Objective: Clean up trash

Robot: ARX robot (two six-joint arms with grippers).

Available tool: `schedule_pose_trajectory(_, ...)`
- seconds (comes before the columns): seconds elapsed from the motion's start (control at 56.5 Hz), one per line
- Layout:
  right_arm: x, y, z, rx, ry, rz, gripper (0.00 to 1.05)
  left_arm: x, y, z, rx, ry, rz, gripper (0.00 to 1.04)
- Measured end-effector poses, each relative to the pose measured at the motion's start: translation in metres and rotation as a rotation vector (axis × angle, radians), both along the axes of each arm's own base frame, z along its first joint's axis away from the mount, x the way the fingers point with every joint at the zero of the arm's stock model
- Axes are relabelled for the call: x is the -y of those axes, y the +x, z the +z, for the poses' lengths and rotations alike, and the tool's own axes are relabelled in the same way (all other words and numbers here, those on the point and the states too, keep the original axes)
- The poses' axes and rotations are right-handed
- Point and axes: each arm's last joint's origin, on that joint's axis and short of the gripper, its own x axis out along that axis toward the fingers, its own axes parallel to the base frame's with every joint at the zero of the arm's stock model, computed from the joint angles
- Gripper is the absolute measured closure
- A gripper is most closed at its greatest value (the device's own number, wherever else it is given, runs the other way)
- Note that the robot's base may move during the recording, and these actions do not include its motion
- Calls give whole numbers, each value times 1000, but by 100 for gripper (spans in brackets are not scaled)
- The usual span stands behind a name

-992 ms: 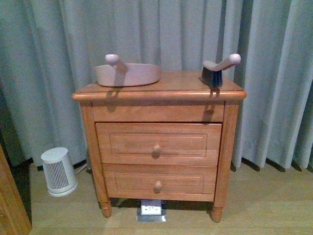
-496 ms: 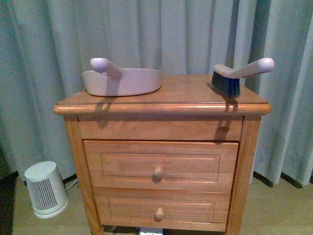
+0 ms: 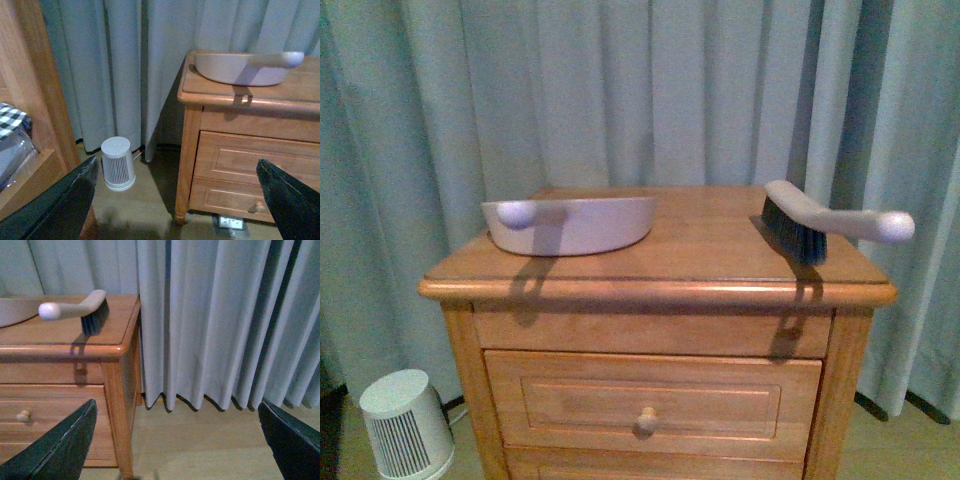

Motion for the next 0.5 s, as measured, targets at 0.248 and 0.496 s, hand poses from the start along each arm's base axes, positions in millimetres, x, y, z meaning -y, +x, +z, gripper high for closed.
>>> schedule_pose_trajectory(0.248, 0, 0, 0, 0, 0, 0, 7, 0, 0, 0, -2, -1, -1, 8)
schedule_pose_trajectory(0.496, 0, 0, 0, 0, 0, 0, 7, 5, 52, 53, -174, 23, -80, 8)
